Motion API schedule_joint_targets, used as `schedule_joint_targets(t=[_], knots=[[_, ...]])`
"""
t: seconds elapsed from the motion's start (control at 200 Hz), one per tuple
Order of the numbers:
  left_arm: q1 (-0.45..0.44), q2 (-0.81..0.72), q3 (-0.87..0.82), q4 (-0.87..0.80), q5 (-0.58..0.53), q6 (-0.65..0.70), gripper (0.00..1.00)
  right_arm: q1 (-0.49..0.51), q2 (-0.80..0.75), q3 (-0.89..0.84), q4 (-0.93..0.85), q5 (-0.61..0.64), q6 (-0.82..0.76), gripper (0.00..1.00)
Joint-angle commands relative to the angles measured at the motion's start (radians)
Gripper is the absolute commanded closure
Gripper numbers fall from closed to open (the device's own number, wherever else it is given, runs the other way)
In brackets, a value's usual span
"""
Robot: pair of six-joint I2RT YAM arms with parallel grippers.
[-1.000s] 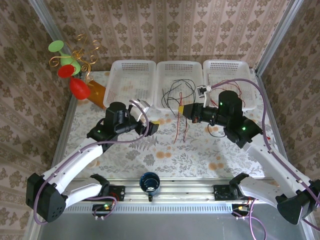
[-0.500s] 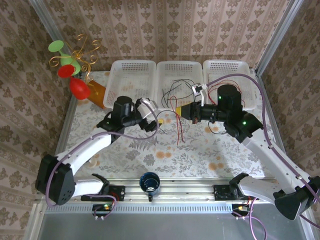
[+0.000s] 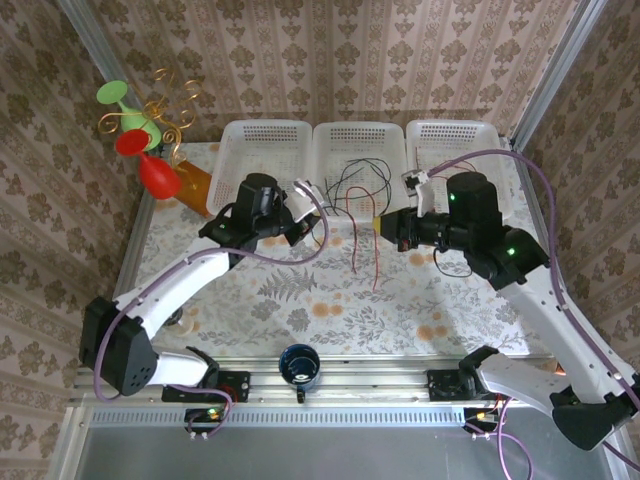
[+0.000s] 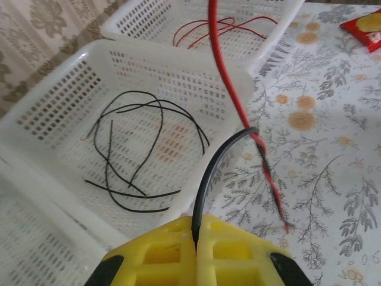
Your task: Untangle the cables
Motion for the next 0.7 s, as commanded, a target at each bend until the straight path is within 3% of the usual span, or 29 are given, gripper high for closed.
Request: schedule_joint_targets(t=[0.0,0.195,0.335,0.57,0.695], knots=[[-0.039,-0.066,0.033,-0.066,-0.231,0.046,1.0,-0.007,-0.04,0.032,-0.192,0.29,-0.061,1.0],[-0.07,-0.125,0.068,-0.149,-0.493,-0.01,1.0,-0.022,-0.096,0.025,-0.298,0.669,-0.075,1.0],[-0.075,-0.207,0.03,-0.162,-0.551,-0.042,1.0,-0.045,-0.122,0.024,-0.347,0.873,-0.09,1.0],[-0.072,-0.313,-0.002,-0.244,-0.761,-0.087,1.0,-0.157,-0.153,-0.001,-0.353,0.972,-0.073,1.0],[-0.023,-0.357,0.018,-0.354,-0.831,-0.146,1.0,-0.227,-0.165,-0.011,-0.35,0.98,-0.073,1.0]])
